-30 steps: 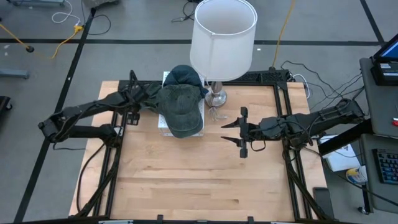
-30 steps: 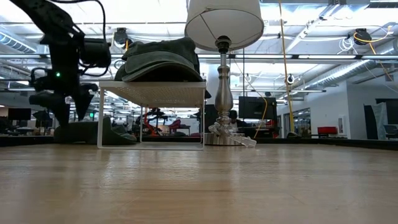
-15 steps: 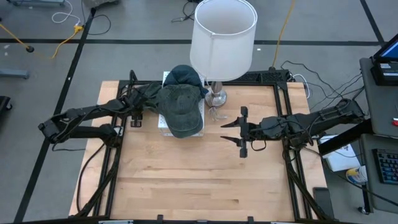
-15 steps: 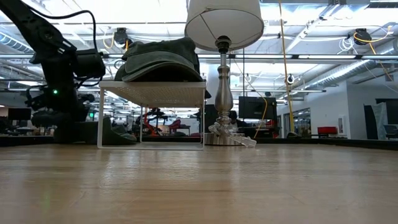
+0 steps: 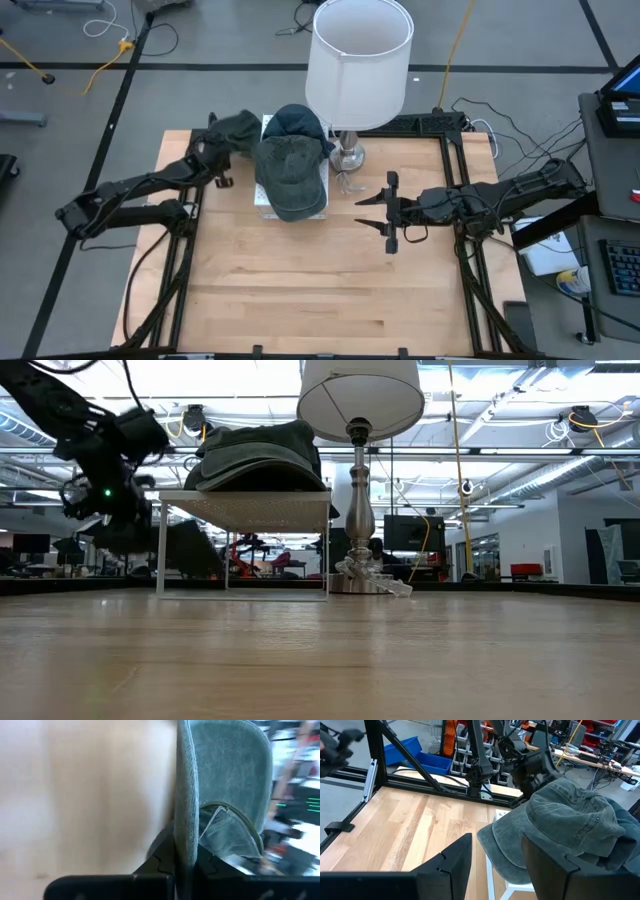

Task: Pick & Place hat
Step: Stack the gray cap on the gray caps on the shelf

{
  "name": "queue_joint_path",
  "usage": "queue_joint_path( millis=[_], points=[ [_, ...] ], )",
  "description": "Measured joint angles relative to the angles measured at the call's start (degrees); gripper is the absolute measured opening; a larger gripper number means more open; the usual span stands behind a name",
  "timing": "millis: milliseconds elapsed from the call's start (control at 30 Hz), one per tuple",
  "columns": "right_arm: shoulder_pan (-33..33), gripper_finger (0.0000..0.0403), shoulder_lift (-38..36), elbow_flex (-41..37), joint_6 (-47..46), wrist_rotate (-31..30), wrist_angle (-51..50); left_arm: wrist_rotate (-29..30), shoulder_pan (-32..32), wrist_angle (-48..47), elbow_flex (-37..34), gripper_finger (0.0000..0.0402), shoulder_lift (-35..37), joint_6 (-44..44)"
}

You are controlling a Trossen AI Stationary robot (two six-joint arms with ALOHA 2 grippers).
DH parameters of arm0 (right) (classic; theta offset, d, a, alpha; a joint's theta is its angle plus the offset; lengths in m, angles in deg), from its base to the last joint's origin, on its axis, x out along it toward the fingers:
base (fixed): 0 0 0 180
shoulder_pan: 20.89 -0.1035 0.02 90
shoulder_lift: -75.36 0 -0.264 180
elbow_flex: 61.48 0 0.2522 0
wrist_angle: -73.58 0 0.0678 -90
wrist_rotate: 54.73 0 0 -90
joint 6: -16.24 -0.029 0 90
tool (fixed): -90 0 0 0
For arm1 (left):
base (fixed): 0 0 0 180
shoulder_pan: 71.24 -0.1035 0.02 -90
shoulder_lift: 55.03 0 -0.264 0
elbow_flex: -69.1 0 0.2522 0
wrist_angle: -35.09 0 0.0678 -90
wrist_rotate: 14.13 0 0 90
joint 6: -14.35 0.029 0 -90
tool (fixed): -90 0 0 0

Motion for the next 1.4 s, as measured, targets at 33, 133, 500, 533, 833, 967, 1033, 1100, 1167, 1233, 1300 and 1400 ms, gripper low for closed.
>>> queue_joint_path(
  millis=[33, 133, 500, 533, 833, 967, 1033, 1100, 1167, 1233, 1300, 1400],
  points=[
    [0.0, 0.0164, 0.0, 0.0, 0.0, 0.0, 0.0, 1.6, 0.1, 0.4, 0.0, 0.001, 1.2, 0.6],
    [0.0, 0.0164, 0.0, 0.0, 0.0, 0.1, 0.0, 7.4, 0.4, 2.3, 0.0, 0.0011, 5.0, 2.9],
    [0.0, 0.0164, 0.0, 0.0, 0.3, 0.1, 0.0, 23.1, 0.4, 29.8, 0.0, 0.0008, 13.9, 35.5],
    [0.0, 0.0164, 0.0, 0.0, 0.3, 0.1, 0.0, 23.1, 0.4, 34.8, 0.0, 0.0008, 14.1, 41.2],
    [0.0, 0.0164, 0.0, 0.0, 0.3, 0.1, 0.0, 2.3, 2.3, 74.8, 0.5, 0.0008, 14.0, 86.3],
    [0.0, 0.0164, 0.0, 0.0, 1.7, 0.1, 1.0, -9.1, 6.2, 74.4, 3.8, 0.0008, 14.2, 97.0],
    [0.0, 0.0164, 0.0, 0.0, 2.4, 0.1, 4.1, -14.6, 8.4, 72.0, 6.3, 0.0008, 14.3, 102.6],
    [0.0, 0.0164, 0.0, 0.0, 2.9, 0.1, 8.6, -19.1, 10.9, 68.6, 9.2, 0.0008, 14.2, 107.9],
    [0.0, 0.0164, 0.0, 0.0, 3.0, 0.1, 13.3, -23.4, 13.2, 65.6, 12.2, 0.0008, 14.2, 113.7],
    [0.0, 0.0164, 0.0, 0.0, 2.6, 0.1, 17.7, -27.0, 15.6, 63.4, 15.6, 0.0008, 14.2, 119.3],
    [0.0, 0.0164, 0.0, 0.0, 0.8, 0.1, 21.4, -30.9, 18.4, 61.9, 18.7, 0.0008, 14.3, 126.0],
    [0.0, 0.0164, 0.0, 0.0, -6.3, 0.1, 26.5, -34.5, 23.4, 58.7, 22.6, 0.0008, 14.3, 135.7]
  ],
)
